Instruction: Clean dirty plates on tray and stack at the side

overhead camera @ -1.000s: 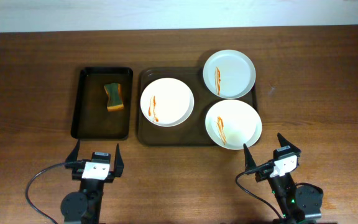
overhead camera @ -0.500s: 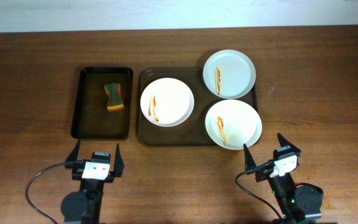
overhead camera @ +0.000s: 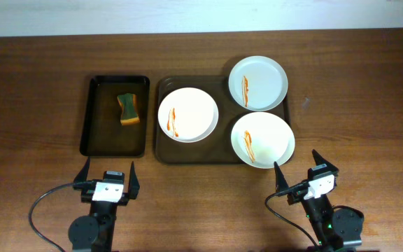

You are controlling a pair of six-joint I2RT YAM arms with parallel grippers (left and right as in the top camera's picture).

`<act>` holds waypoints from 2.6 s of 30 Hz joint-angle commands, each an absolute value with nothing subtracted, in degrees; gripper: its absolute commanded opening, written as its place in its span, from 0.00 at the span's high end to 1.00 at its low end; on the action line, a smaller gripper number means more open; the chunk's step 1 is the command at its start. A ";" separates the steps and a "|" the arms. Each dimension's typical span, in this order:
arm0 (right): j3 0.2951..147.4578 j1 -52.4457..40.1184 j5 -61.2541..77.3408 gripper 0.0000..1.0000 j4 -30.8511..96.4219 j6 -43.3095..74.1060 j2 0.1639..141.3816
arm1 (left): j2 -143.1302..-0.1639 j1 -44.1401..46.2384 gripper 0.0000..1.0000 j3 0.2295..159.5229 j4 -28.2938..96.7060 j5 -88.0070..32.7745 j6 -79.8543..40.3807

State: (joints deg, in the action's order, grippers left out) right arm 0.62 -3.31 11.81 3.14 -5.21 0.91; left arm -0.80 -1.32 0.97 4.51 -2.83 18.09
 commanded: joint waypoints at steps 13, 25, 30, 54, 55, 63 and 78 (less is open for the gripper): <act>0.34 -2.98 12.01 0.02 0.62 -5.54 0.51 | -0.56 -1.52 0.00 0.54 3.86 -5.04 18.70; 29.47 -2.98 20.93 0.02 14.48 -5.56 22.50 | -18.41 -1.52 0.00 20.47 9.32 -10.33 5.61; 48.97 -3.05 26.00 0.02 26.94 -5.56 44.97 | -36.64 -1.50 0.00 36.71 17.63 -13.37 5.61; 85.84 -22.79 8.19 0.51 30.15 26.04 115.98 | -86.78 4.78 0.10 71.72 41.12 -2.94 -7.29; 85.84 -23.11 7.88 0.54 28.93 26.06 116.86 | -86.80 4.84 0.10 71.72 40.47 -2.94 -7.33; 85.84 -24.47 5.48 0.64 22.85 26.52 123.13 | -89.80 4.73 0.08 71.72 38.13 -1.19 -8.16; 91.13 -19.51 9.82 0.96 42.04 23.75 125.08 | -92.09 4.34 0.04 71.72 37.80 -0.56 -7.99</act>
State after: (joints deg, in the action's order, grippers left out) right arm 89.80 -20.36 11.25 41.19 27.18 123.98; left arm -91.46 4.71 70.74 38.28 -1.43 -7.60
